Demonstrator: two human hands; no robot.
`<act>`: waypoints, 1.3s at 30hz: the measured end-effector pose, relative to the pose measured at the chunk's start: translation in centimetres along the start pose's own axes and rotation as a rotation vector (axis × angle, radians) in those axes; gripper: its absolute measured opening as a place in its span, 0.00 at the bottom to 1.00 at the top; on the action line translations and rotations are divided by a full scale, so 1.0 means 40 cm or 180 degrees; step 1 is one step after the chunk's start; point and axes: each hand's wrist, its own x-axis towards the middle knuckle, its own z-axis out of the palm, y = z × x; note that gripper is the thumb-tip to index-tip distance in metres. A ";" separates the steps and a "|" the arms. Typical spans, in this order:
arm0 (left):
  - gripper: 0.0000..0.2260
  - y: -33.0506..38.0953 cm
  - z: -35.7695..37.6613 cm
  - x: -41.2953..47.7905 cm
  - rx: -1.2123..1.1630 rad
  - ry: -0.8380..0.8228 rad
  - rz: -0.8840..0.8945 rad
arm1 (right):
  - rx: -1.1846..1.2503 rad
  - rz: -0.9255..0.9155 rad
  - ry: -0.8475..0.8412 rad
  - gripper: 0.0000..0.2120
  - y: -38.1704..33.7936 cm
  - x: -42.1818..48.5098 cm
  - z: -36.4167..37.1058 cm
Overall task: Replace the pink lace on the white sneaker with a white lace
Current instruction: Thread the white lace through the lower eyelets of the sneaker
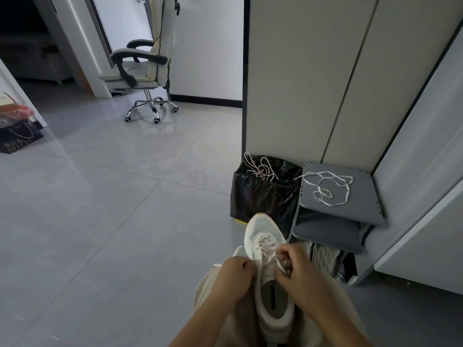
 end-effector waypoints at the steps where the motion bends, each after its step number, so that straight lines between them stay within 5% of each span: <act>1: 0.14 0.013 0.001 0.002 -0.0609 -0.0063 -0.0230 | 0.0068 0.0167 0.0056 0.10 -0.002 -0.001 -0.002; 4: 0.06 0.044 0.002 0.009 -0.2279 0.0063 -0.0740 | 0.0148 0.0602 0.0077 0.05 -0.005 0.004 -0.016; 7: 0.05 0.068 -0.011 0.022 -0.2842 0.0158 -0.0618 | 0.0557 0.0935 -0.0084 0.02 -0.002 0.014 -0.044; 19: 0.05 0.177 -0.125 -0.004 -0.1630 -0.0012 0.1239 | 0.1868 0.1448 -0.0631 0.08 0.003 0.042 -0.083; 23: 0.06 0.140 -0.114 0.004 -0.0692 -0.0408 0.1133 | 0.1448 0.0340 0.0186 0.23 -0.024 0.040 -0.057; 25: 0.08 0.134 -0.108 0.003 -0.0670 -0.0566 0.1149 | 0.1225 -0.0268 0.0035 0.20 -0.050 0.047 -0.047; 28: 0.09 0.136 -0.132 0.003 -0.1131 -0.0238 0.1227 | 0.1064 -0.0068 -0.0080 0.09 -0.068 0.067 -0.055; 33: 0.06 0.015 -0.210 0.038 -0.2366 0.1060 0.0533 | 0.0872 0.0218 0.0222 0.09 -0.003 0.090 -0.154; 37: 0.05 -0.079 -0.172 0.049 -0.2213 0.1131 -0.0160 | 0.0341 0.0076 0.0274 0.11 -0.011 0.092 -0.190; 39: 0.10 -0.083 -0.150 0.052 -0.1014 0.1273 -0.0237 | 0.0207 -0.0027 0.0203 0.07 -0.033 0.096 -0.176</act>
